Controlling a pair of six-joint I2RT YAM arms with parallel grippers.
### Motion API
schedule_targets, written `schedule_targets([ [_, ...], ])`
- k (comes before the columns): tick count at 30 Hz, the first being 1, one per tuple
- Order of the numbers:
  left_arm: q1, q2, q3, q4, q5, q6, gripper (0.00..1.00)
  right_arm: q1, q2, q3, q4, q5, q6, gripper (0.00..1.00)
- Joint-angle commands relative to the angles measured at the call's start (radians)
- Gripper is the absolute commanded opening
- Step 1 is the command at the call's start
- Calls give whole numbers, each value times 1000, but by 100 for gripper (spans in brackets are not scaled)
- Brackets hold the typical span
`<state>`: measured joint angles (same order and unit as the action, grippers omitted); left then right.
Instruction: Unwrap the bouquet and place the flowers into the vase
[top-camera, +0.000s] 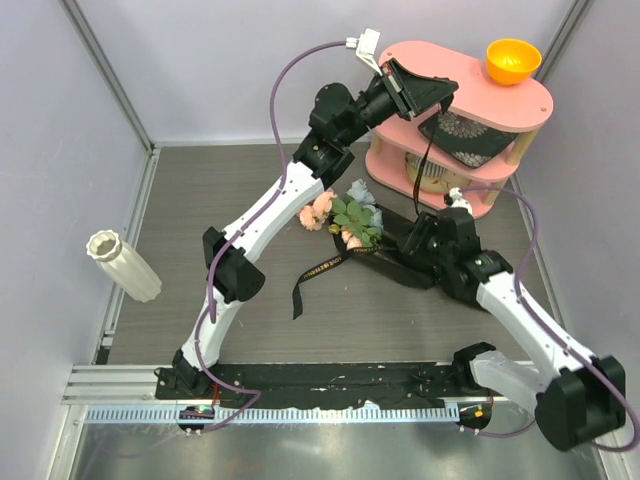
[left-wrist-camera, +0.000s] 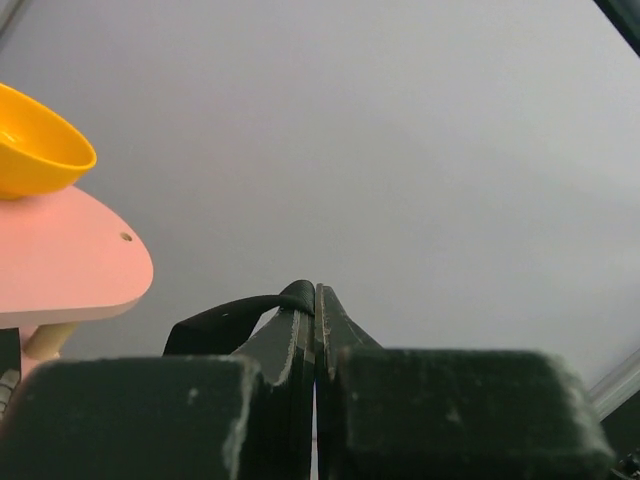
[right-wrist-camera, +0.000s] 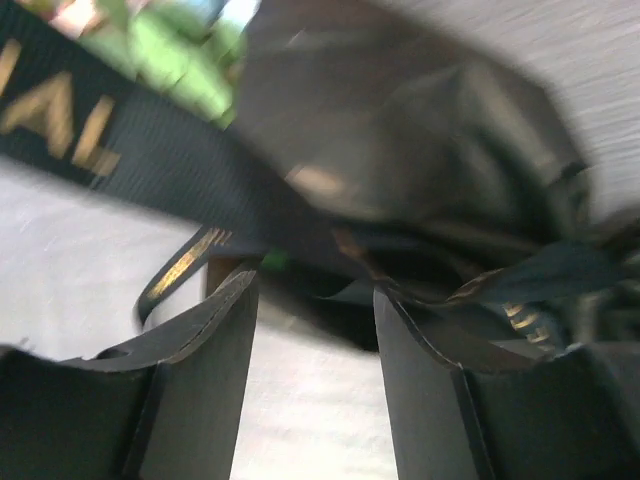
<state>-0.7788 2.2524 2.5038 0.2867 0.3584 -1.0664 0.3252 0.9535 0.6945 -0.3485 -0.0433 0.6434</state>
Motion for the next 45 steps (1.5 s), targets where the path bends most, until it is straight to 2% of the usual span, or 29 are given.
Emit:
schedule_targets([
  [1, 3, -69, -5, -85, 33, 66, 0, -54, 132, 193, -7, 413, -82, 56],
  [2, 15, -74, -17, -113, 31, 94, 4, -73, 161, 242, -7, 411, -93, 56],
  [3, 21, -76, -35, -144, 31, 98, 11, -125, 192, 267, -6, 348, -102, 56],
  [4, 33, -64, -39, -206, 48, 98, 32, -152, 233, 319, 0, 283, -128, 55],
  [5, 58, -53, -39, -233, 78, 106, 46, -176, 322, 354, -16, 231, -136, 55],
  [6, 71, -39, -33, -320, 124, 112, 51, -201, 384, 397, -53, 185, -136, 56],
  [7, 84, -27, -37, -369, 187, 120, 60, -243, 436, 480, -138, 93, -136, 56],
  [8, 93, -27, -48, -420, 217, 159, 80, -262, 527, 519, -191, 56, -158, 55],
  [10, 108, -66, -103, -582, 215, 241, 89, -276, 557, 554, -278, -7, -174, 52],
  [13, 92, -137, -200, -733, 168, 405, 93, -278, 452, 469, -262, -17, -172, 54],
  [15, 78, -195, -242, -841, 76, 494, 93, -278, 348, 421, -262, -17, -174, 54],
  [18, 30, -237, -287, -934, -9, 557, 87, -278, 199, 323, -302, 2, -165, 53],
  [21, -59, -260, -411, -859, 33, 589, 67, -278, 90, 196, -303, 13, -125, 48],
  [22, -106, -257, -431, -845, 42, 595, 50, -278, 33, 138, -300, 20, -84, 42],
  [23, -126, -248, -459, -834, 42, 595, 42, -278, 10, 110, -299, 39, -61, 37],
  [24, -144, -226, -470, -816, 48, 591, 36, -278, -10, 84, -299, 39, -39, 30],
  [25, -163, -211, -474, -808, 56, 583, 25, -278, -44, 33, -282, 39, -10, 15],
  [28, -206, -166, -496, -796, 33, 600, 14, -278, -62, -33, -256, 65, 25, 1],
  [33, -227, -96, -539, -750, 34, 599, 0, -278, -44, -90, -185, 100, 29, 1],
  [37, -231, -67, -571, -716, -28, 617, 0, -279, 4, -127, -146, 166, 15, 1],
  [41, -238, -74, -560, -718, 6, 614, 0, -279, 22, -138, -139, 186, 39, 1],
  [44, -264, -123, -576, -689, 43, 609, 14, -278, -27, -127, -165, 210, 41, 1],
  [45, -267, -137, -589, -663, 63, 580, 29, -279, -59, -113, -187, 215, 42, 1],
])
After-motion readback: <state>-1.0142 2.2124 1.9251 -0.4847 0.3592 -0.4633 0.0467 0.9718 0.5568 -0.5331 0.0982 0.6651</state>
